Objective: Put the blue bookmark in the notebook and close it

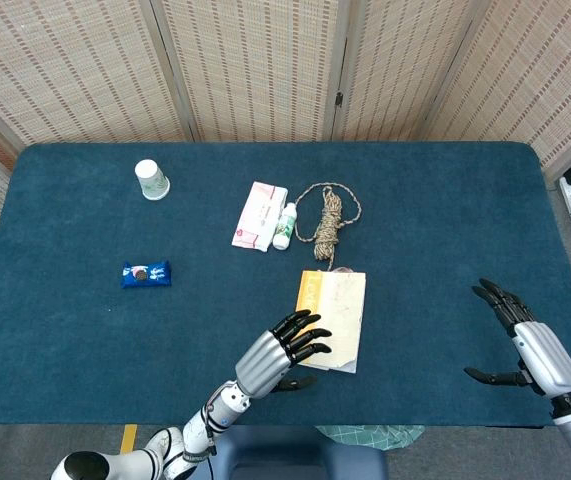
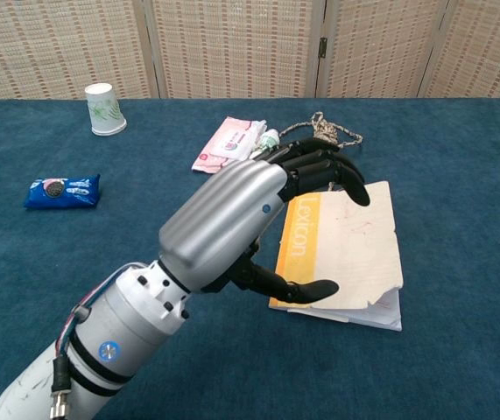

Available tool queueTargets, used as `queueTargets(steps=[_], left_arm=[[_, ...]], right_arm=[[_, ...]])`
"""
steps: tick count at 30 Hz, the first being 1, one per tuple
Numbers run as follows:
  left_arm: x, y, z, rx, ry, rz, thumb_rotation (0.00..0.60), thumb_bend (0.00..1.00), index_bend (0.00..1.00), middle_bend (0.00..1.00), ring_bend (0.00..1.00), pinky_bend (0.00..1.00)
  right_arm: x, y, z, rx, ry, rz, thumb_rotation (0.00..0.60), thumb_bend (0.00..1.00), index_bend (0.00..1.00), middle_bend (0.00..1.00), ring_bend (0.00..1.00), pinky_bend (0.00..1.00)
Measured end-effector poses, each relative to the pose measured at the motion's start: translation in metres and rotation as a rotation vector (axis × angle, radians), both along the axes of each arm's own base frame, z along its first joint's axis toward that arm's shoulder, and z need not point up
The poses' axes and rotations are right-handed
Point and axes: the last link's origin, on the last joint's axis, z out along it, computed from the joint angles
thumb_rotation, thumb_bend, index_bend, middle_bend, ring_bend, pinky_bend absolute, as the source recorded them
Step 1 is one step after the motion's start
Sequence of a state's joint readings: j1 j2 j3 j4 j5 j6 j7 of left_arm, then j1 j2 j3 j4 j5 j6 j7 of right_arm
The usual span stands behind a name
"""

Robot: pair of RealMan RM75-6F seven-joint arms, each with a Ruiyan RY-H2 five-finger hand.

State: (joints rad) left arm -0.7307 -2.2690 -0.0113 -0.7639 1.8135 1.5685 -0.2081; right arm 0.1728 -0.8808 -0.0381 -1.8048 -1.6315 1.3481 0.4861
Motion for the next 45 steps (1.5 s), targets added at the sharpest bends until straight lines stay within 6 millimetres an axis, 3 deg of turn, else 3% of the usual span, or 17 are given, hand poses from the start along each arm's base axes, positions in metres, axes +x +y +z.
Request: queueTargets(steps=[6, 12, 20, 26, 31, 38, 41, 45], left_arm=[[-0.004, 0.002, 0.001, 0.003, 0.002, 0.054, 0.600, 0.20, 0.36, 0.28, 0.14, 0.18], [-0.029, 0.023, 0.020, -0.012, 0.057, 0.151, 0.600, 0.20, 0.33, 0.23, 0.08, 0.16], [-0.100, 0.071, 0.097, 0.104, 0.208, 0.356, 0.600, 0.20, 0.32, 0.21, 0.07, 0.12], [-0.146, 0.082, 0.158, 0.157, 0.306, 0.495, 0.600, 0.20, 0.30, 0.20, 0.07, 0.09], [-0.177, 0.071, 0.194, 0.247, 0.449, 0.590, 0.600, 0.20, 0.25, 0.13, 0.01, 0.05], [-0.233, 0.013, 0.229, 0.363, 0.534, 0.784, 0.600, 0.21, 0.25, 0.12, 0.00, 0.03], [-0.245, -0.003, 0.237, 0.384, 0.544, 0.822, 0.600, 0.21, 0.25, 0.11, 0.00, 0.02], [-0.248, -0.010, 0.242, 0.372, 0.575, 0.821, 0.600, 0.22, 0.24, 0.11, 0.00, 0.02]], right_arm=[[-0.002, 0.004, 0.006, -0.013, 0.009, 0.001, 0.600, 0.00, 0.00, 0.00, 0.00, 0.02], [-0.004, 0.006, 0.006, -0.028, 0.070, 0.004, 0.600, 0.00, 0.00, 0.00, 0.00, 0.02], [-0.005, 0.005, -0.003, -0.061, 0.177, 0.005, 0.600, 0.00, 0.00, 0.00, 0.00, 0.02], [-0.007, 0.002, -0.013, -0.068, 0.247, -0.006, 0.600, 0.00, 0.00, 0.00, 0.00, 0.02], [-0.012, 0.000, -0.018, -0.101, 0.342, -0.032, 0.600, 0.00, 0.00, 0.00, 0.00, 0.02], [-0.019, 0.003, -0.023, -0.147, 0.425, -0.111, 0.600, 0.00, 0.00, 0.00, 0.00, 0.02], [-0.017, 0.005, -0.025, -0.149, 0.423, -0.117, 0.600, 0.00, 0.00, 0.00, 0.00, 0.02], [-0.016, 0.006, -0.026, -0.146, 0.416, -0.113, 0.600, 0.00, 0.00, 0.00, 0.00, 0.02]])
